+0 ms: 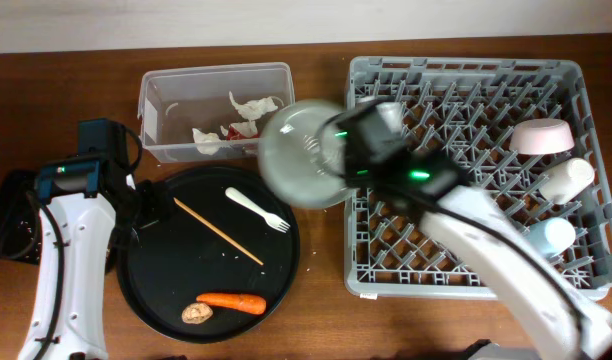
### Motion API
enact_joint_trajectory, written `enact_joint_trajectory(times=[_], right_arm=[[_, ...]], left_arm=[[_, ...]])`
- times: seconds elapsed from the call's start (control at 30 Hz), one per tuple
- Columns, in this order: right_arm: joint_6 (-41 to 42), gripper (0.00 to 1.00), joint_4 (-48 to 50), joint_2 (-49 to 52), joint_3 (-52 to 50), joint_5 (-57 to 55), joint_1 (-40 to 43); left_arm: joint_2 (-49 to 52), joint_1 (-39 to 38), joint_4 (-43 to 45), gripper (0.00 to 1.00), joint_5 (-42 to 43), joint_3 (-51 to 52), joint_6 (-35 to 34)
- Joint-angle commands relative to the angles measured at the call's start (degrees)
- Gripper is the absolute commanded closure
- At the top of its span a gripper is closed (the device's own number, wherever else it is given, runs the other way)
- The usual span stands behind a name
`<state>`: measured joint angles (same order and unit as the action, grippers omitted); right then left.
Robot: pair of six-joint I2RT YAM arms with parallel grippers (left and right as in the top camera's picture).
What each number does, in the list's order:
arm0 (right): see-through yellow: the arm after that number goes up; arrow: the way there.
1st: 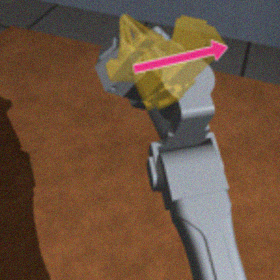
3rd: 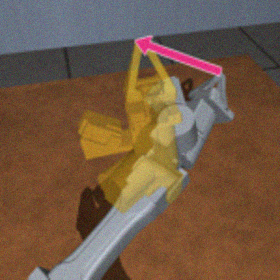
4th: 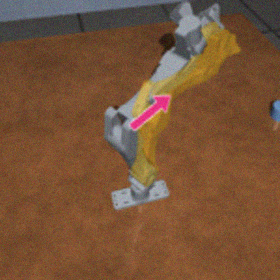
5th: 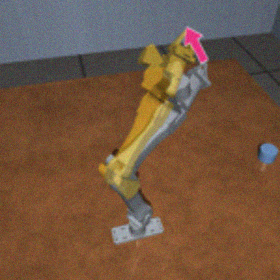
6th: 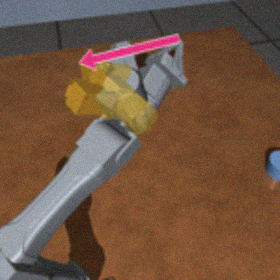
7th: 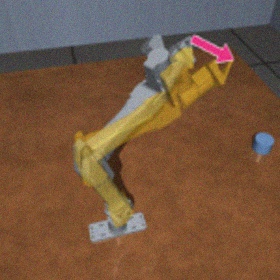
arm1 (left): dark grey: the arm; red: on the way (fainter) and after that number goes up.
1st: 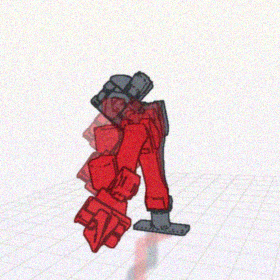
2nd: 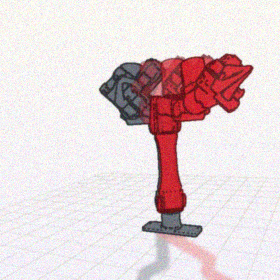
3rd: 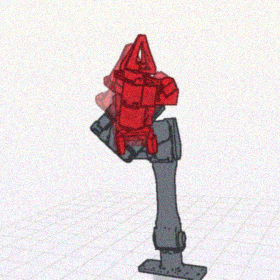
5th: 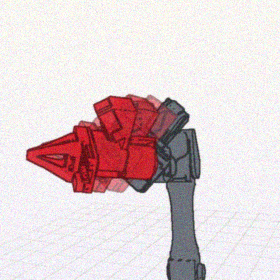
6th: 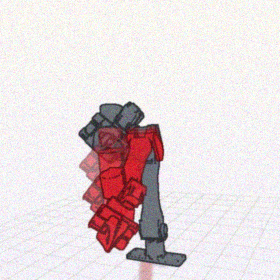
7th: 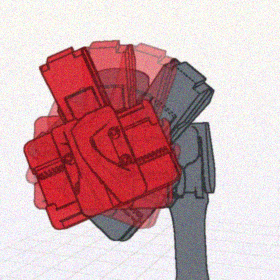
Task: Sort waste into correct bins and load items into the dishwasher rack
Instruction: 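Grasp the white plate's rim with the right gripper, then carry the plate to the rack and stand it upright at the back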
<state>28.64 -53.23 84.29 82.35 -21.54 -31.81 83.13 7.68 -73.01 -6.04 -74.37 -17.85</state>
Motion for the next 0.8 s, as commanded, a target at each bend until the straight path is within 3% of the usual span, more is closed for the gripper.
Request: enact_joint_trajectory(times=[0.0, 0.13, 0.33, 0.6, 0.77], right_arm=[[-4.68, 0.96, -1.44, -6.27, 1.25, -31.82, 7.41], [-4.66, 0.96, -1.40, -4.31, 1.22, -47.60, 16.09], [-4.66, 0.96, -1.42, 5.49, 1.22, -47.95, 23.78], [-4.22, 0.96, -1.66, 16.55, 1.22, -34.67, 23.93], [-4.22, 0.96, -1.92, 16.92, 1.20, -25.92, 22.25]], left_arm=[[-0.07, 0.15, 0.09, 0.04, -0.44, -0.46, -0.76], [-0.07, 0.15, 0.04, 0.04, -0.42, -0.46, -0.76], [-0.07, 0.15, 0.04, 0.04, -0.44, -0.46, -0.76], [-0.07, 0.15, 0.07, 0.04, -0.42, -0.46, -0.76], [-0.07, 0.11, 0.07, 0.04, -0.42, -0.46, -0.79]])
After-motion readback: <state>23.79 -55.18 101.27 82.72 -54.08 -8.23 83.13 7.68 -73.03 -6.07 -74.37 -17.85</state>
